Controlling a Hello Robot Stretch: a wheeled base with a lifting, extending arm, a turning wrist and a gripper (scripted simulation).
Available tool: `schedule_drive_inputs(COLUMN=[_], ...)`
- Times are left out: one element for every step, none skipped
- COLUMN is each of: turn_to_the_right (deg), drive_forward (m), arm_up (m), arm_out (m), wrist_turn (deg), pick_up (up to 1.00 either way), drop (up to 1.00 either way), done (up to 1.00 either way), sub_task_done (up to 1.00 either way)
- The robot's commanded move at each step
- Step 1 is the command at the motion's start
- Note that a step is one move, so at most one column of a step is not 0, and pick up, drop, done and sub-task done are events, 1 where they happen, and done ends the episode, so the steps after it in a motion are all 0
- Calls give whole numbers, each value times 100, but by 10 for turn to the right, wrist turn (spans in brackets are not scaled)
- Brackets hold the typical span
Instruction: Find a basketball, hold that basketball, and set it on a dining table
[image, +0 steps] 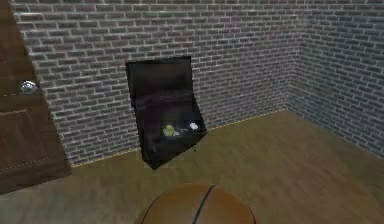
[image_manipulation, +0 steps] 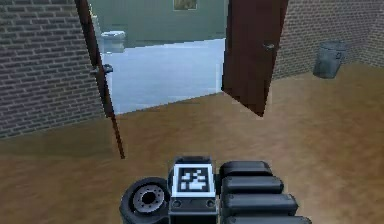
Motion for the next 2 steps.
schedule_drive_inputs(turn_to_the_right=[450, 180], drive_forward=[0, 0], arm_up=[0, 0], arm_out=[0, 0], wrist_turn=[0, 0], pick_up=[0, 0], drop=[0, 0], done=[0, 0], sub_task_done=[0, 0])
